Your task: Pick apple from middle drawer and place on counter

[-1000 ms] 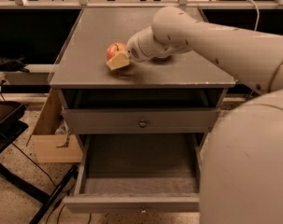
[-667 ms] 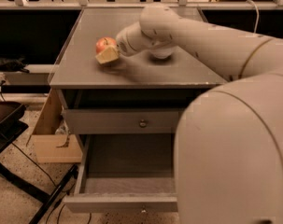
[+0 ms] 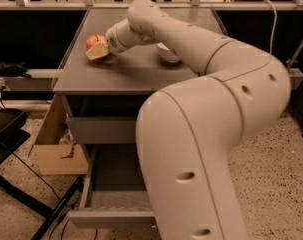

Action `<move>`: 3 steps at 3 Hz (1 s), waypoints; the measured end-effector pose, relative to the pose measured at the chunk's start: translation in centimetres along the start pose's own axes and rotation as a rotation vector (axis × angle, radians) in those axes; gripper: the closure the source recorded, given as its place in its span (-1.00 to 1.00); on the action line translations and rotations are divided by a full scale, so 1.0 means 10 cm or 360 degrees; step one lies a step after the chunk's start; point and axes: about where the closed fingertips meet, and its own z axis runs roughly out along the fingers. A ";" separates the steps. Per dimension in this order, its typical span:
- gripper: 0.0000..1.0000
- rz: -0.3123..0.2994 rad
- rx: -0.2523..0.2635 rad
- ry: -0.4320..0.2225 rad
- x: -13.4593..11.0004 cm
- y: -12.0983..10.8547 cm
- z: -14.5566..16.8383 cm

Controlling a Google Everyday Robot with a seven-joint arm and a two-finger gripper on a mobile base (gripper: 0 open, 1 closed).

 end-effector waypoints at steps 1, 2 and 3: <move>1.00 0.0026 -0.0025 0.0029 0.00 -0.03 0.17; 0.64 0.0026 -0.0025 0.0029 0.00 -0.03 0.17; 0.16 0.0026 -0.0025 0.0029 0.00 -0.03 0.17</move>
Offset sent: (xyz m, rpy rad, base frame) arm 0.0108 0.0104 -0.0094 -0.0022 0.0290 0.0036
